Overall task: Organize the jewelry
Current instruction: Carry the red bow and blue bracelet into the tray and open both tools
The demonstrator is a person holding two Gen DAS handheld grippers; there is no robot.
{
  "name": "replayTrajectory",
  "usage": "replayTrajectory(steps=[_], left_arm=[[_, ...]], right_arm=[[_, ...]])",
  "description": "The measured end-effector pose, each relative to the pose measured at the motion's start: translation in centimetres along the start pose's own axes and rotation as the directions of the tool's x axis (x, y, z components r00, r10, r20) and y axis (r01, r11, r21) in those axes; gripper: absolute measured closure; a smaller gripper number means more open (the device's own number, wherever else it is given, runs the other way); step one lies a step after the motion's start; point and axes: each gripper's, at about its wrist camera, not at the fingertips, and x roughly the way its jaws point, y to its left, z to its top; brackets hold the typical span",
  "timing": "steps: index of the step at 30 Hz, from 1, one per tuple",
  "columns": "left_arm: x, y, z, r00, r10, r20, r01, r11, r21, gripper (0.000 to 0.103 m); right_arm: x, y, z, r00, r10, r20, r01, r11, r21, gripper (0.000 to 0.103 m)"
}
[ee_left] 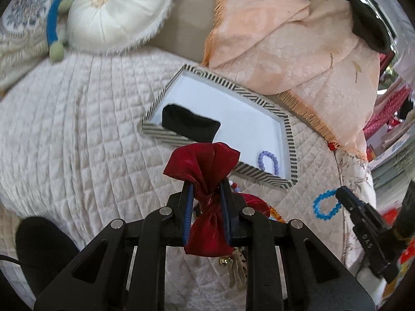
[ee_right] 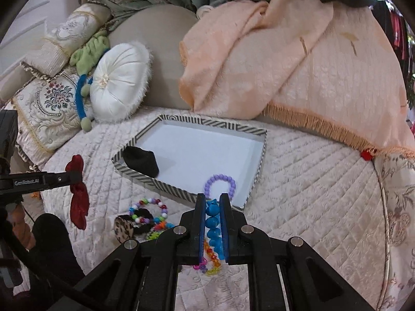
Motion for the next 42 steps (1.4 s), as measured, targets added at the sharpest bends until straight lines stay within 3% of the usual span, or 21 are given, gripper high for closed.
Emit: replayTrajectory(steps=[11, 25, 42], left_arm=[[0.0, -0.8, 0.7, 0.999, 0.041, 0.031, -0.043, 0.997, 0.059, 0.085], [1.5, -2.2, 2.3, 0.996, 0.082, 0.045, -0.087, 0.989, 0.124, 0.085], [6.9, -1.7, 10.3, 0.995, 0.1, 0.023, -0.101, 0.992, 0.08, 0.085]], right_arm=[[-1.0, 0.9, 1.0, 1.0, 0.012, 0.022, -0.011, 1.0, -0.026, 0.093], [1.0, 0.8, 1.8, 1.0, 0.03, -0.01, -0.03, 1.0, -0.007, 0.093], [8.5, -1.3, 5.6, 0.994, 0.067, -0.09, -0.063, 0.997, 0.043, 0.093]])
